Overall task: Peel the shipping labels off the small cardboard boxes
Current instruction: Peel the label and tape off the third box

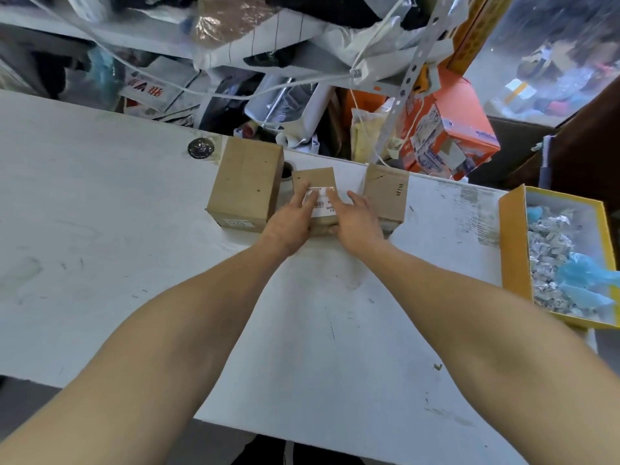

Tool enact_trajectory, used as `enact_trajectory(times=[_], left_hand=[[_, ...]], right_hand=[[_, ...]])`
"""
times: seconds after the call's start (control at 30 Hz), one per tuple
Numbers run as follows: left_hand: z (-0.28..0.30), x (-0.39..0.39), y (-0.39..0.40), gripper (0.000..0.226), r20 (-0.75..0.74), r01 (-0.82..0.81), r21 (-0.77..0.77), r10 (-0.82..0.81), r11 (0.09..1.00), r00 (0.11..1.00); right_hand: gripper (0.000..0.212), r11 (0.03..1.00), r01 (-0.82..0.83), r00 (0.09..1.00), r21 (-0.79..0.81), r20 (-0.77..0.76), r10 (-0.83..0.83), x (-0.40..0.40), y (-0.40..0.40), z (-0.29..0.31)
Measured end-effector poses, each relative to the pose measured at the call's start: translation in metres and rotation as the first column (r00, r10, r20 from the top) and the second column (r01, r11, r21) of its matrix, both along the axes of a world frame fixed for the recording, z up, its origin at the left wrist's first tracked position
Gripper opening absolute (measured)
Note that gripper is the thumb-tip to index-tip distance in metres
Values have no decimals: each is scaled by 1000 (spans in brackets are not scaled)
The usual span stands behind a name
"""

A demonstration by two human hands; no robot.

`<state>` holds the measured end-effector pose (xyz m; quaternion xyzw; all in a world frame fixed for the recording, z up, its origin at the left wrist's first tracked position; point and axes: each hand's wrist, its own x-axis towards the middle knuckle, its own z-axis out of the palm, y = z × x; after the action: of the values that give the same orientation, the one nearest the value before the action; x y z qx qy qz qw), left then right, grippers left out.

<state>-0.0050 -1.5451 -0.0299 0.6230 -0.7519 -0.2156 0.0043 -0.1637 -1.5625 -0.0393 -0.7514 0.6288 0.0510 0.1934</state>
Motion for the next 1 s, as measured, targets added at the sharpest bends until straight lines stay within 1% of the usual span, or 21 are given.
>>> enact_trajectory(times=[0.17,0.3,0.4,0.47,0.53,0.67,0.77,0.9,0.97,1.0], left_hand=[[12,-2,27,81,-21,7,-30,-7,1000,1000],[19,1,72,78,-33,45,-63,-47,997,998],[20,7,121,78,-111,73,-30,-76,997,991],[21,12,156,78,-161,81,32,-75,996,984],[16,20,192,79,-192,99,42,-89,994,977],[-1,35,243,75,-188,148,-3,-146,989,971],[-9,44,263,74,-174,167,-16,-168,986,970],[-21,56,275,79,-175,226,-2,-223,974,959],[-23,58,275,78,-202,240,18,-232,971,952],[-23,59,275,75,-216,244,19,-234,970,948]], right_hand=[[73,995,-4,1000,-99,16,6,-3,30,16],[73,989,65,996,-133,69,-56,5,87,21],[72,972,226,962,-72,175,-210,15,145,25],[72,960,278,936,-27,233,-264,24,184,26],[71,953,301,926,-26,247,-285,32,224,23],[74,934,358,906,6,242,-348,44,281,15],[75,914,406,875,22,278,-396,53,305,11],[76,900,432,857,57,286,-429,64,326,4],[71,889,447,835,97,312,-454,67,328,6],[66,881,461,819,112,330,-470,67,327,9]])
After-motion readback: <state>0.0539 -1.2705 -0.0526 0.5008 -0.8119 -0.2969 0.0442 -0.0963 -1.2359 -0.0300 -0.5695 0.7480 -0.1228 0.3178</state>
